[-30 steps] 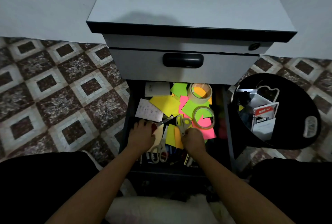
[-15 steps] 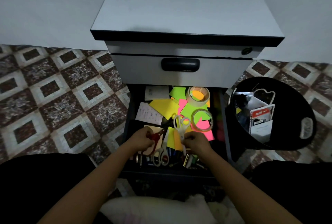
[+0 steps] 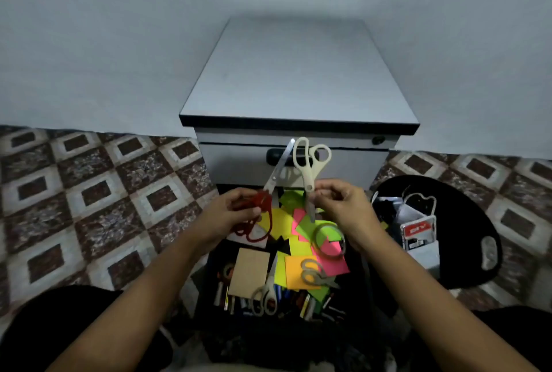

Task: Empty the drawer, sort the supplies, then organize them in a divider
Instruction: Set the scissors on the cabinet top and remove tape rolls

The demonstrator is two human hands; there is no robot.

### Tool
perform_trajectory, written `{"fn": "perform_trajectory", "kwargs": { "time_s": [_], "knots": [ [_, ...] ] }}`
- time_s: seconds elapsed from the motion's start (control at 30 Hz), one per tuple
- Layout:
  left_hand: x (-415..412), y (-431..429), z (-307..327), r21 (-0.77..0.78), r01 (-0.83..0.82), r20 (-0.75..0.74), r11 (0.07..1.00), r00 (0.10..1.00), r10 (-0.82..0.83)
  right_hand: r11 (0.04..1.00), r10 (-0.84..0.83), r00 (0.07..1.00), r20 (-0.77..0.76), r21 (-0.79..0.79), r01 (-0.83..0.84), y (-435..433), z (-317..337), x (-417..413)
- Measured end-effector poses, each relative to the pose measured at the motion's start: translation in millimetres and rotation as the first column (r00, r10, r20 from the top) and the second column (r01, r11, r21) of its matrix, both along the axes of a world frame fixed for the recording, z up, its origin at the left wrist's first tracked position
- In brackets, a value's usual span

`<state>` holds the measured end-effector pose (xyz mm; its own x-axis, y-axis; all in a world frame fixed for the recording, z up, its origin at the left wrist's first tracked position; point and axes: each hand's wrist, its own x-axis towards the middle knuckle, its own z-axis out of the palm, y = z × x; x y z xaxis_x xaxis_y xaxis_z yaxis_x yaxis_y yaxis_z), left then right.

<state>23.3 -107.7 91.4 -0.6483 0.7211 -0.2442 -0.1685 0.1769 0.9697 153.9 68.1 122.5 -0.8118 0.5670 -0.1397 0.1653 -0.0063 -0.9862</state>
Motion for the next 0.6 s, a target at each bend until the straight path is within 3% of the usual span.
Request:
{"fn": "perform_trajectory", "kwargs": {
  "time_s": [0.3, 0.5, 0.6],
  "knots": [
    [-42.5, 59.4, 123.7, 0.241, -0.061, 0.027, 0.969, 0.998, 0.056, 0.995, -0.025, 0.990, -0.140, 0.093, 0.039, 34.1, 116.0, -47.1],
    [-96.1, 116.1, 162.2, 0.171, -0.173, 0.109, 0.970, 0.982, 0.156, 0.987, -0.132, 0.991, 0.004, 0.098, 0.131, 71.3, 146.4, -109.1],
    [-116.7, 140.2, 163.1, 0.060, -0.192, 0.039, 0.980, 0.981, 0.190, 0.974, -0.197, 0.975, 0.106, 0.130, 0.183, 92.0, 142.9, -144.2]
  ]
}}
